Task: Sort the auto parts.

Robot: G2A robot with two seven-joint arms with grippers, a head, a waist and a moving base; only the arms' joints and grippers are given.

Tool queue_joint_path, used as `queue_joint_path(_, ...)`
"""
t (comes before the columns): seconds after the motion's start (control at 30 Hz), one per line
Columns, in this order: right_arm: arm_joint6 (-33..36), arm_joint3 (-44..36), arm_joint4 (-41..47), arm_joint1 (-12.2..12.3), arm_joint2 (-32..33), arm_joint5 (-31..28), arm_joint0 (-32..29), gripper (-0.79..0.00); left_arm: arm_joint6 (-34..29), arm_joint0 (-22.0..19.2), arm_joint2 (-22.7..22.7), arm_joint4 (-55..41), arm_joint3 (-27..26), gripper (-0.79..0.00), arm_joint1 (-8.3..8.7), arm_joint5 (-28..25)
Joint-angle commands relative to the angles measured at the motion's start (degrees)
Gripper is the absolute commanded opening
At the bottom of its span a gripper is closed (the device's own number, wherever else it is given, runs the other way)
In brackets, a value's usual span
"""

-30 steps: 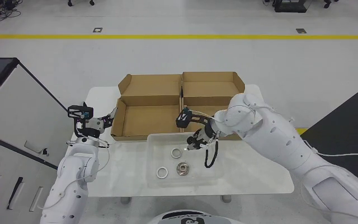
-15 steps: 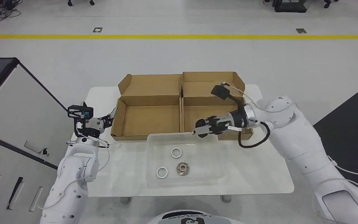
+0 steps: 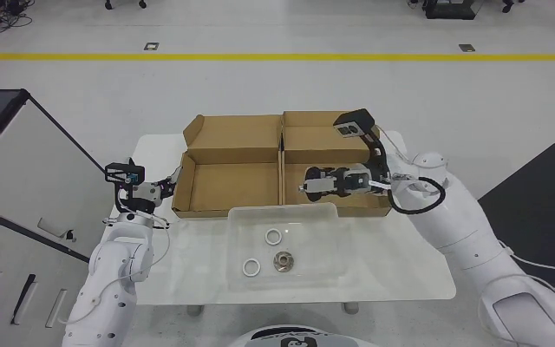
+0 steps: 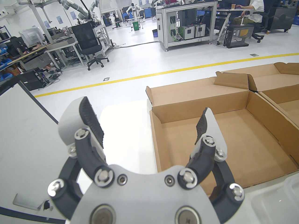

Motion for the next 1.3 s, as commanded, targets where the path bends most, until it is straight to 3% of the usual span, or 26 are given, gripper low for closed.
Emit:
queue_joint_path(0.0,0.0,0.0,0.0,0.0,0.0,0.0,0.0,-0.785,0.0,0.0,0.0,0.0,0.0,0.000,0.00,0.0)
queue_joint_path(0.27,-2.1,-1.8,1.3,-0.2,0.4,0.6,-1.1,-0.785,0.0,0.0,0.0,0.0,0.0,0.000,0.00,0.0)
queue_joint_path(0.47,0.8,-4.4,18.5,-1.2,1.7,0.8,-3.2,-0.785,0.0,0.0,0.0,0.0,0.0,0.000,0.00,0.0)
queue_joint_path(0.8,4.8,-5.8,33.2,-4.5,3.1,4.8,-4.7,-0.785,0.0,0.0,0.0,0.0,0.0,0.000,0.00,0.0)
queue_joint_path(0.97,6.1,-5.2,36.2,-6.0,3.7,6.2,-5.1,-0.785,0.0,0.0,0.0,0.0,0.0,0.000,0.00,0.0)
queue_joint_path(1.27,6.1,-5.2,36.2,-6.0,3.7,6.2,-5.1,-0.785,0.0,0.0,0.0,0.0,0.0,0.000,0.00,0.0)
